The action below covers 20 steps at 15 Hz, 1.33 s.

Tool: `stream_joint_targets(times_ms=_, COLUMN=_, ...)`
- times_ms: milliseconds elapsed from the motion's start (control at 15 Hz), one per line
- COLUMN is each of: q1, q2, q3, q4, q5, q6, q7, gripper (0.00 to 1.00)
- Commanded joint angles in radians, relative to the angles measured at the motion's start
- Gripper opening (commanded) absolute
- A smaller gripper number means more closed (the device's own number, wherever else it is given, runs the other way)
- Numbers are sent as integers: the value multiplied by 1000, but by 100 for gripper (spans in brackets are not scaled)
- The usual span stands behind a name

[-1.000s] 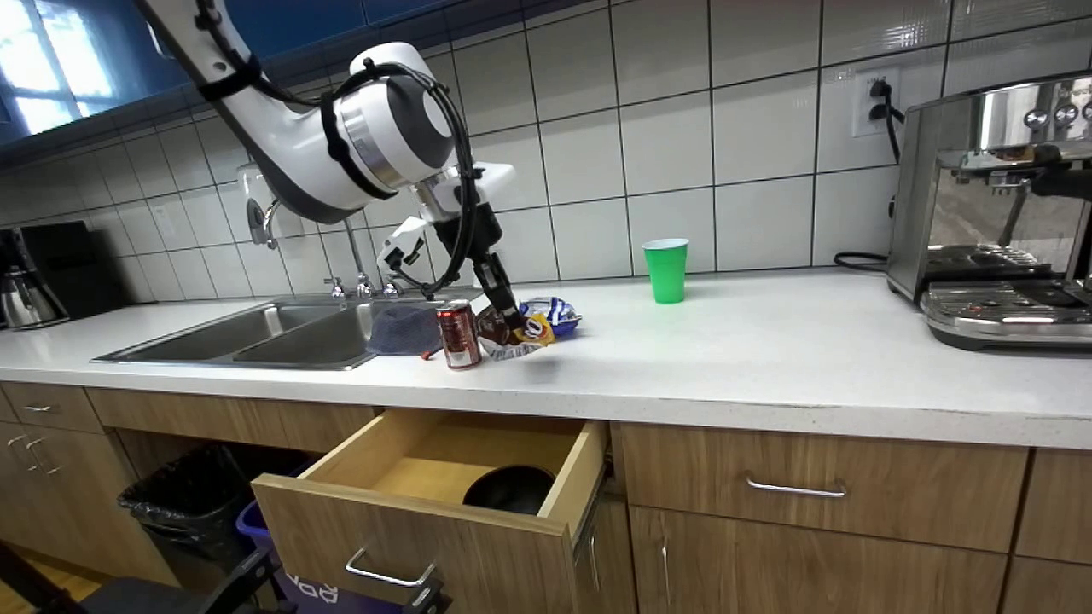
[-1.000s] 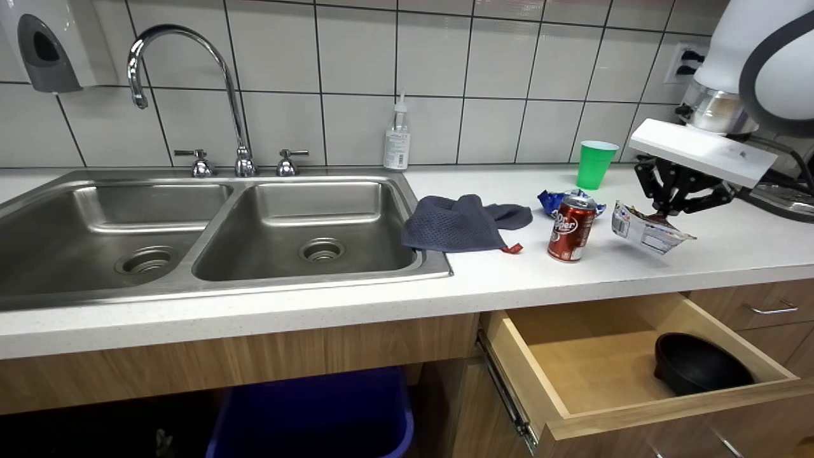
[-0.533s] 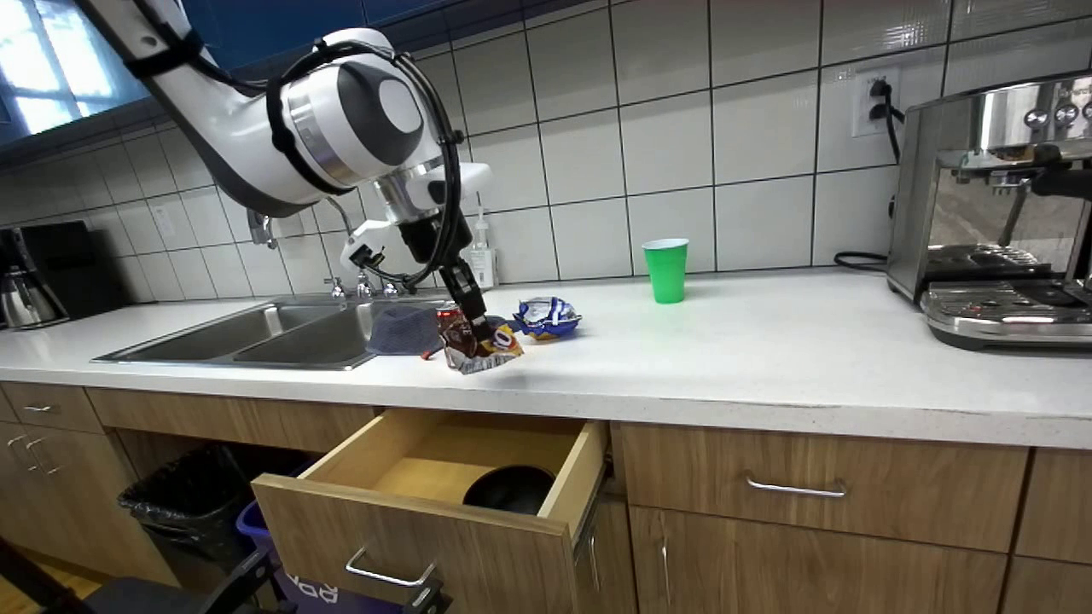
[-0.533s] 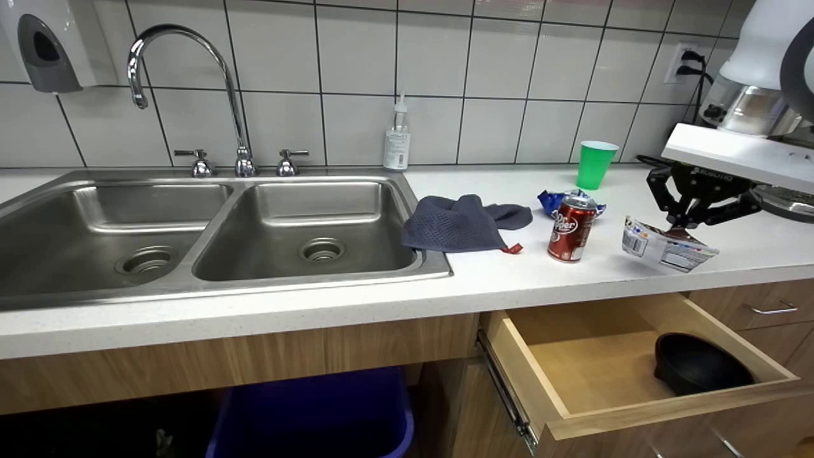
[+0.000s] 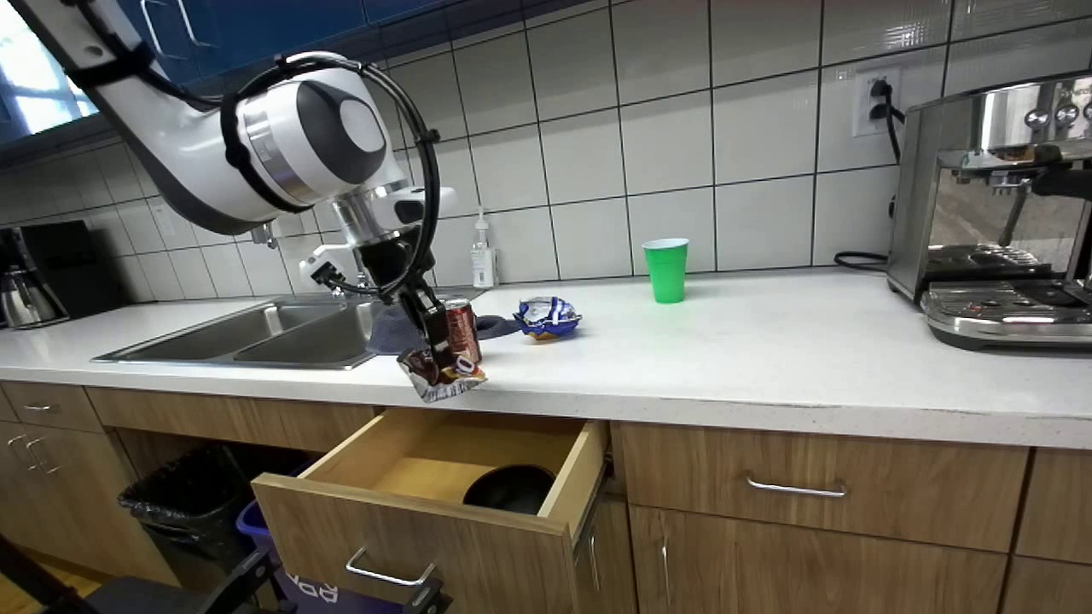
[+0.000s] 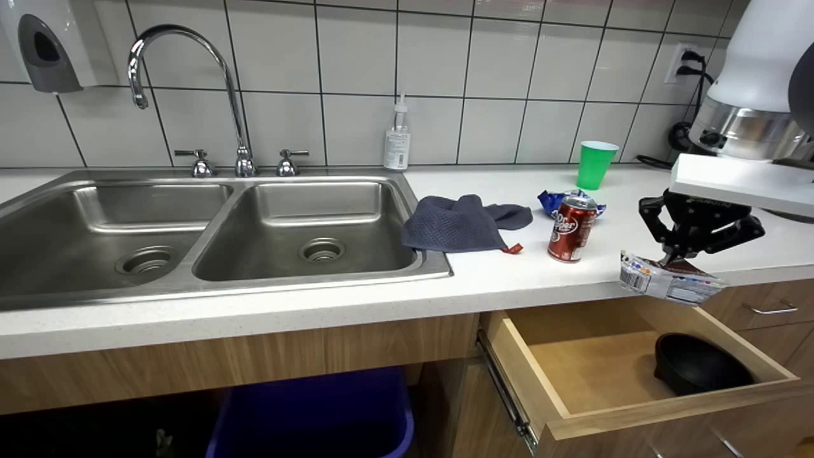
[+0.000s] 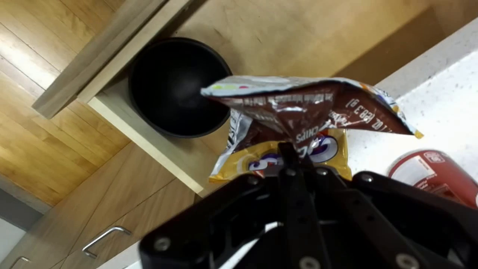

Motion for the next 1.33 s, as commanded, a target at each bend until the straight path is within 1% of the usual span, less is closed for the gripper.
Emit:
stream_joint_targets(times_ms=0, q1=-18, q2=-21, q3=60, q4=-26, q5=-2, q6=-27, q7=-40, gripper=0)
stream_joint_targets(times_ms=333, q1=-7, q2=10, q3=110, q4=-29, q5=-13, q6=-24, q7=-37, gripper=0)
stream_joint_targets(times_ms=600, q1=10, q2=41, q3=134, q4=-21, q5=-14, q6=-26, q7=-35, gripper=0)
stream_joint_targets(times_ms=867, q1=30, q2=82, q3=143, q4=-8, q5=-27, q6=-30, q7=-24, gripper=0)
stream_joint_targets(times_ms=1267, q1=61, q2=139, q3=129, q4=23, q5=-58, q6=-38, q7=-11, gripper=0)
